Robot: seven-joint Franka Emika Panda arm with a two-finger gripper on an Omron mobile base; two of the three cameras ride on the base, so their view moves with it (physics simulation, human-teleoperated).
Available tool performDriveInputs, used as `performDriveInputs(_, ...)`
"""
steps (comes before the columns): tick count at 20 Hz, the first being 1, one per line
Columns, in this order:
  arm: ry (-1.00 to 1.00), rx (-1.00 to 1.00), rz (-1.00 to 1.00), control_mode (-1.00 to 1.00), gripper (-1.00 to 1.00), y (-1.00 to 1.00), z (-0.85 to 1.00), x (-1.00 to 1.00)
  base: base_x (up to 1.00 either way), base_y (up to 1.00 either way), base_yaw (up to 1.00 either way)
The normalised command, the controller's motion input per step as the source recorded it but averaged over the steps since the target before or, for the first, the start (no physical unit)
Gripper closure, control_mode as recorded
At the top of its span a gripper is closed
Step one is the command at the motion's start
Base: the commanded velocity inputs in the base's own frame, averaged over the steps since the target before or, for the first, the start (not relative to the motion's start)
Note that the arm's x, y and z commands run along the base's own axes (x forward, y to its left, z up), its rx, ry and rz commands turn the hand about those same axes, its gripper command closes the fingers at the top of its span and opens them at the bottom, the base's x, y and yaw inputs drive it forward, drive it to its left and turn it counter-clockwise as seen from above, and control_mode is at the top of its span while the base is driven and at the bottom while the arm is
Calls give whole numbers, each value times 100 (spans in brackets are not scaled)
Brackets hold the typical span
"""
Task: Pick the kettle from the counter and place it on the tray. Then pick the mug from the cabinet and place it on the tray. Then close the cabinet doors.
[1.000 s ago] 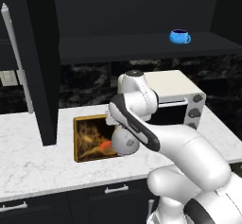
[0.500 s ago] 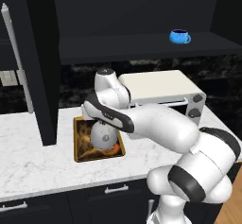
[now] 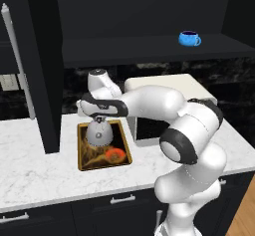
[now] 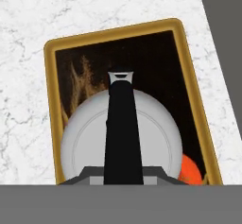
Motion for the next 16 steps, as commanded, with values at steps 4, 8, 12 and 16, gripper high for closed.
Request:
performDriveInputs(4, 0, 0, -1, -100, 100, 3, -18, 46, 0, 0, 0)
performDriveInputs(8, 0, 0, 0, -100, 100, 0, -1, 2, 0, 0, 0)
performDriveInputs(12, 0, 0, 0, -100, 100, 0, 0, 0, 0, 0, 0)
performDriveInputs(16, 0, 0, 0, -100, -100, 0, -2, 0, 0, 0, 0)
